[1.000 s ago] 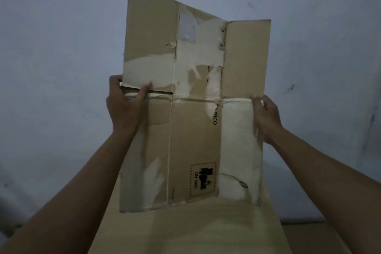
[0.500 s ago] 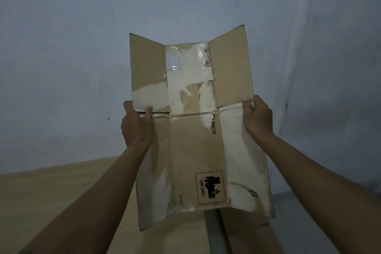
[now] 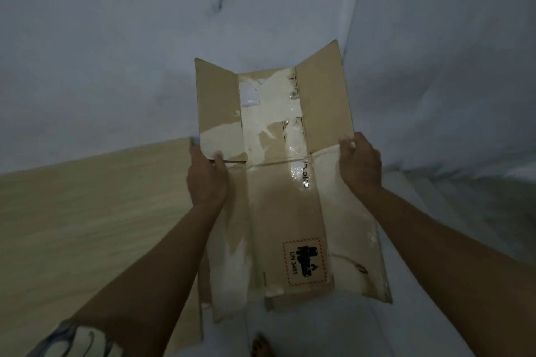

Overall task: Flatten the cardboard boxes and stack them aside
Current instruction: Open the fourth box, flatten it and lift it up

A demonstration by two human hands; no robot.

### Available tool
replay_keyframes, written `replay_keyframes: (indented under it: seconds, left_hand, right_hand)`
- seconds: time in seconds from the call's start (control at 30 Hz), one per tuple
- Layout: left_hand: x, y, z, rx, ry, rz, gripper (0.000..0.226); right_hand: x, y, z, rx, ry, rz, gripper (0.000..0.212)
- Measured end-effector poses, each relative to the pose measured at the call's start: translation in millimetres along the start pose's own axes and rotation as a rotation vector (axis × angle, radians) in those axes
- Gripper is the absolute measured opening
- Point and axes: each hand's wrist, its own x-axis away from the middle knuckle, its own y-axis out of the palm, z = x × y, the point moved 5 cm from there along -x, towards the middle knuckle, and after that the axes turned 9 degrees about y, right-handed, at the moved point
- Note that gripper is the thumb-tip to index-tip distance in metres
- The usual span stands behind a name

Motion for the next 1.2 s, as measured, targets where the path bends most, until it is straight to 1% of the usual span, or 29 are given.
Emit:
replay_keyframes:
  seconds: [0.1, 0.17, 0.27, 0.37, 0.5, 0.67, 0.7, 0.77, 0.8, 0.9, 1.0, 1.1, 1.2]
  left_hand:
    - [22, 53, -19, -0.052, -0.038, -0.099, 0.035]
    - [40, 85, -35, -0.107, -0.103, -0.136, 0.034]
    - [68, 134, -60, -0.162, -0.221, -0.205, 0.034]
    - [96, 179, -91, -0.246, -0.321, -0.214, 0.034]
    - [128, 244, -136, -0.313, -0.373, -0.235, 0.037]
    - [158, 320, -228, -0.24, -0.382, -0.224, 0.048]
    - [163, 334, -246, -0.26, -0.395, -0.227, 0.049]
    - [170, 360, -278, -0.32, -0.411, -0.224, 0.048]
    - [171, 374, -293, -0.33, -0.389, -0.217, 0.047]
    - [175, 418, -345, -0.328, -0.313, -0.203, 0.04]
    - [178, 464, -405, -0.31, -0.319, -0.199, 0.036]
    - [177, 503, -459, -0.283, -0.325, -0.176, 0.036]
    - [172, 531, -499, -0.281, -0.292, -0.121, 0.036]
  right_hand:
    - [-16, 20, 54, 0.077, 0.067, -0.025, 0.034]
    - [-25, 35, 93, 0.133, 0.13, -0.066, 0.037]
    - [-42, 62, 147, 0.183, 0.159, -0.126, 0.038]
    - [-59, 97, 198, 0.224, 0.19, -0.215, 0.039]
    - [-77, 142, 263, 0.3, 0.215, -0.283, 0.038]
    - [-88, 219, 343, 0.349, 0.204, -0.329, 0.039]
    - [-89, 237, 361, 0.354, 0.212, -0.338, 0.039]
    - [-92, 273, 395, 0.35, 0.222, -0.356, 0.038]
    - [-94, 292, 411, 0.348, 0.226, -0.359, 0.038]
    - [-101, 347, 457, 0.313, 0.217, -0.353, 0.036]
    - [-111, 404, 500, 0.282, 0.196, -0.353, 0.035]
    - [-123, 454, 535, 0.259, 0.169, -0.346, 0.036]
    - [-138, 499, 556, 0.239, 0.122, -0.339, 0.035]
